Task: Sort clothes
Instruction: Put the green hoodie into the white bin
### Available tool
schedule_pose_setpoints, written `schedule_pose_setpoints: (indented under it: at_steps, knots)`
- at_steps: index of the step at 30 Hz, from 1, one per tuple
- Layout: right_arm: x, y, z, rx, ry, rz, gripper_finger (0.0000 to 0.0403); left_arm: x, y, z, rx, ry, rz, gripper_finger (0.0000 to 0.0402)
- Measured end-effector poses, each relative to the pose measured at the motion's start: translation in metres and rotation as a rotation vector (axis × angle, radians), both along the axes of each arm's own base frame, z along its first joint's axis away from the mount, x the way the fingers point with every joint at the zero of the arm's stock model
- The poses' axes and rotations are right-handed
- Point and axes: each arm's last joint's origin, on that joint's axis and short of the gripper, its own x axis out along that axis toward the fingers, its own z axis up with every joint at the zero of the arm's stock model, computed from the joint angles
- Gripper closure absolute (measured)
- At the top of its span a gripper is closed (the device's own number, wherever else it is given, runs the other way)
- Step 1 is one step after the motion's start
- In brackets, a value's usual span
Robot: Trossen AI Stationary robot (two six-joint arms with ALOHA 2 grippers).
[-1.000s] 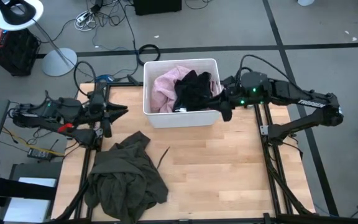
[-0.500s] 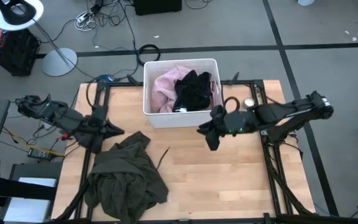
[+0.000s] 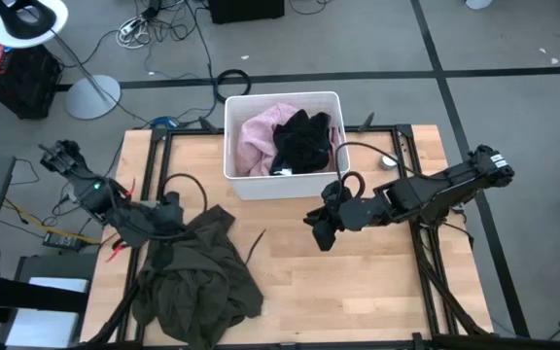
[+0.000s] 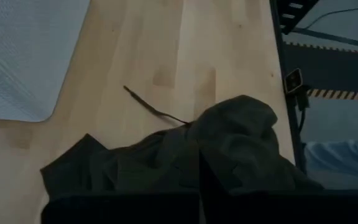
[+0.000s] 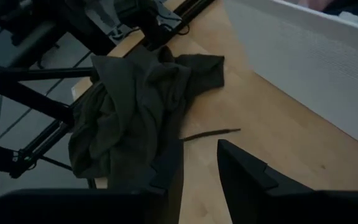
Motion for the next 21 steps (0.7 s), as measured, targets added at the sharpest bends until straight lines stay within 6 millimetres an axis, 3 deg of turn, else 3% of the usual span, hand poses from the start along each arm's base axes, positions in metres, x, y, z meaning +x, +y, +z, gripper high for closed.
schedule_pose_setpoints:
  at_steps: [7,16,21]
  knots:
    - [0.000,-0.001,-0.001,-0.031,0.008,0.011,0.0303,0.005,0.000,-0.004,0.024,0.034,0.031,0.0373]
    - [0.000,0.000,-0.001,-0.116,0.036,0.093,0.0303,0.010,0.009,-0.005,-0.011,0.018,0.218,0.0252]
    - [0.000,0.000,-0.002,-0.141,0.051,0.144,0.0303,0.013,0.009,-0.002,-0.107,-0.014,0.295,0.0222]
